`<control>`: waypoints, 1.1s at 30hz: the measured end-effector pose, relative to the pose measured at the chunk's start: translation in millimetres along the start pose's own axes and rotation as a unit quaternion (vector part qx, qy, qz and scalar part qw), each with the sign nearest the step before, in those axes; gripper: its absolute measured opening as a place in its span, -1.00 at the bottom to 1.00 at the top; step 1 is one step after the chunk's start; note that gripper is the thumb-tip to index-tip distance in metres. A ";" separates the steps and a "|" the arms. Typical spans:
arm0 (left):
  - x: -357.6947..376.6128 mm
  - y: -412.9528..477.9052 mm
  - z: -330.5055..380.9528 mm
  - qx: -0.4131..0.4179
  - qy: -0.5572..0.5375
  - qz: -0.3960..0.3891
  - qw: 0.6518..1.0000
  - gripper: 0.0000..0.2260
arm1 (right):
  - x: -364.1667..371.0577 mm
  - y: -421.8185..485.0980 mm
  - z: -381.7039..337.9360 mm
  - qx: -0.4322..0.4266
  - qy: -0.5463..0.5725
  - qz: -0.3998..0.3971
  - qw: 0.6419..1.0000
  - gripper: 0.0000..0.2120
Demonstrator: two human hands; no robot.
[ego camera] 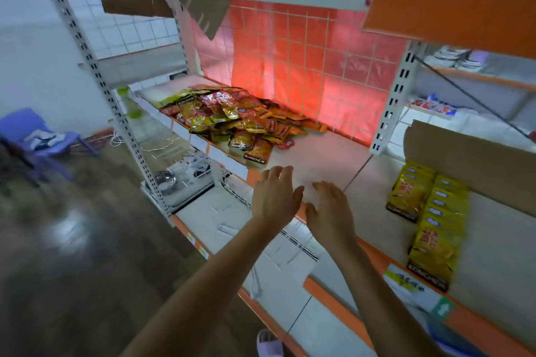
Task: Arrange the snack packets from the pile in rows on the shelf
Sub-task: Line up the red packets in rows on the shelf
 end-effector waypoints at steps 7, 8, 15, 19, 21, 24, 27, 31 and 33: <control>-26.2 62.9 -75.0 -0.076 -0.010 0.002 0.997 -0.63 | 33.5 89.4 -34.0 -0.024 0.018 -0.027 0.999 -0.58; -29.8 73.5 -83.0 -0.080 -0.012 0.007 0.997 -0.65 | 35.3 103.9 -35.5 -0.022 0.018 -0.028 0.999 -0.57; -38.3 141.4 -127.2 -0.094 -0.032 0.023 0.995 -0.67 | 44.5 206.5 -45.5 -0.017 0.024 -0.025 0.999 -0.58; -38.8 175.3 -140.6 -0.112 -0.075 0.041 0.990 -0.64 | 48.5 247.9 -52.6 -0.028 0.030 -0.042 0.998 -0.46; -35.3 187.8 -143.7 -0.125 -0.069 0.026 0.989 -0.62 | 51.6 263.1 -54.1 -0.028 0.013 -0.069 0.997 -0.39; -32.9 199.3 -145.6 -0.156 -0.054 0.024 0.986 -0.50 | 58.4 279.1 -57.0 -0.041 -0.013 -0.133 0.990 -0.28; -32.3 206.5 -144.3 -0.166 -0.042 0.020 0.985 -0.47 | 64.9 286.7 -57.2 -0.051 -0.034 -0.152 0.986 -0.28; -35.1 212.1 -141.5 -0.161 -0.068 0.024 0.984 -0.45 | 66.2 289.0 -51.3 -0.040 -0.055 -0.108 0.992 -0.33; -38.1 212.0 -144.0 -0.172 -0.122 0.027 0.977 -0.34 | 64.5 288.0 -50.0 -0.036 -0.062 -0.098 0.993 -0.38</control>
Point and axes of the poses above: each hand's wrist, its own y-axis towards the middle knuckle, its own x-axis out of the palm, z = x × y, the point moved 3 cm from there along y, towards the middle knuckle, and after that the axes turned 13 degrees about -z, right-handed, at the moved point
